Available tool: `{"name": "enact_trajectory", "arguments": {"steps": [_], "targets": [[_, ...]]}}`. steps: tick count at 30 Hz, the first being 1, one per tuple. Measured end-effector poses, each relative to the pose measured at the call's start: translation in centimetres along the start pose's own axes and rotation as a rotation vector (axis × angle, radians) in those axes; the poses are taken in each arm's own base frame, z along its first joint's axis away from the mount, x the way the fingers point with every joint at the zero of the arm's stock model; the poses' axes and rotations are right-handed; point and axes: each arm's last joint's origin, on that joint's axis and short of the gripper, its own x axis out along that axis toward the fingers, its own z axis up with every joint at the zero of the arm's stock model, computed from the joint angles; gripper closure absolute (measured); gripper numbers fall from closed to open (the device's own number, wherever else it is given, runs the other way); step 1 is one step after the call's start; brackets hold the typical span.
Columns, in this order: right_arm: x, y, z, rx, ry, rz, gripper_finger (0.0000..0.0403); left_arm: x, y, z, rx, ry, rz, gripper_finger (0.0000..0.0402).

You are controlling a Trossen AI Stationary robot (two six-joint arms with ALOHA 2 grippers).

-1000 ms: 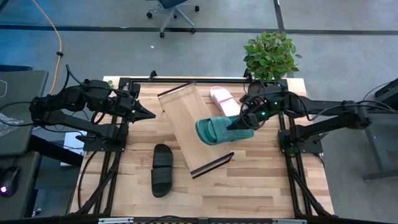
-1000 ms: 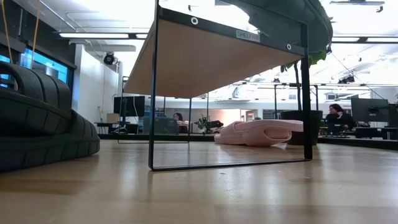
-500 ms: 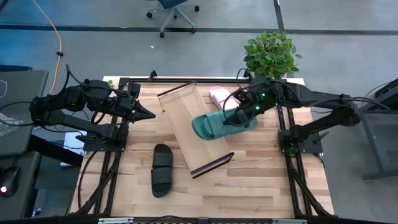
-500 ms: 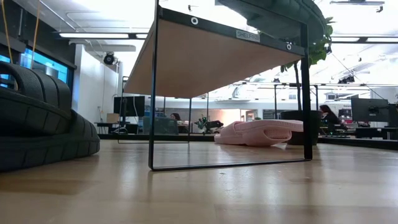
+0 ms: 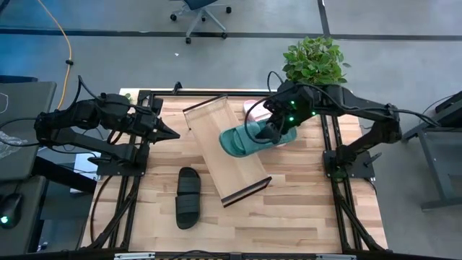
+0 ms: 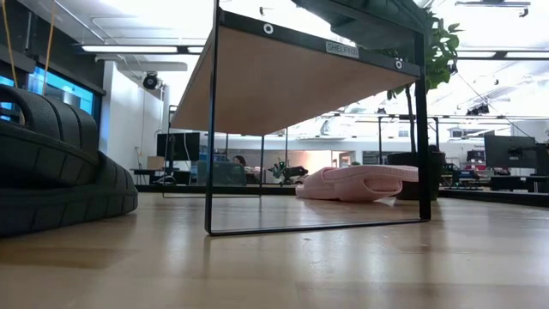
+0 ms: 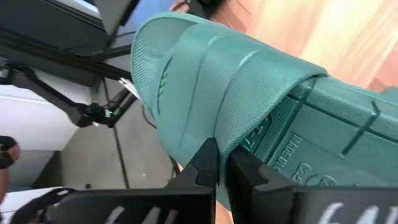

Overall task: Pick and place slides into the shelf
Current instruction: Put the blue pair of slides on the shelf

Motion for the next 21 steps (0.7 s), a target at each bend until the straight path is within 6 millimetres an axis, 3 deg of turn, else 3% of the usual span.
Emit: {"name": "enact_trajectory", "arguments": {"steps": [10,21], "targets": [[0.0,2.2,-0.3,-0.004,0.03,-0.087,0.0403,0.0,0.0,0.0,0.0,0.004,-0.001,0.0401],[2.8,3.3,-0.5,-0.012,0.09,-0.115,0.0403,0.0,-0.1,0.0,-0.001,0.004,-0.016,0.0401]]}}
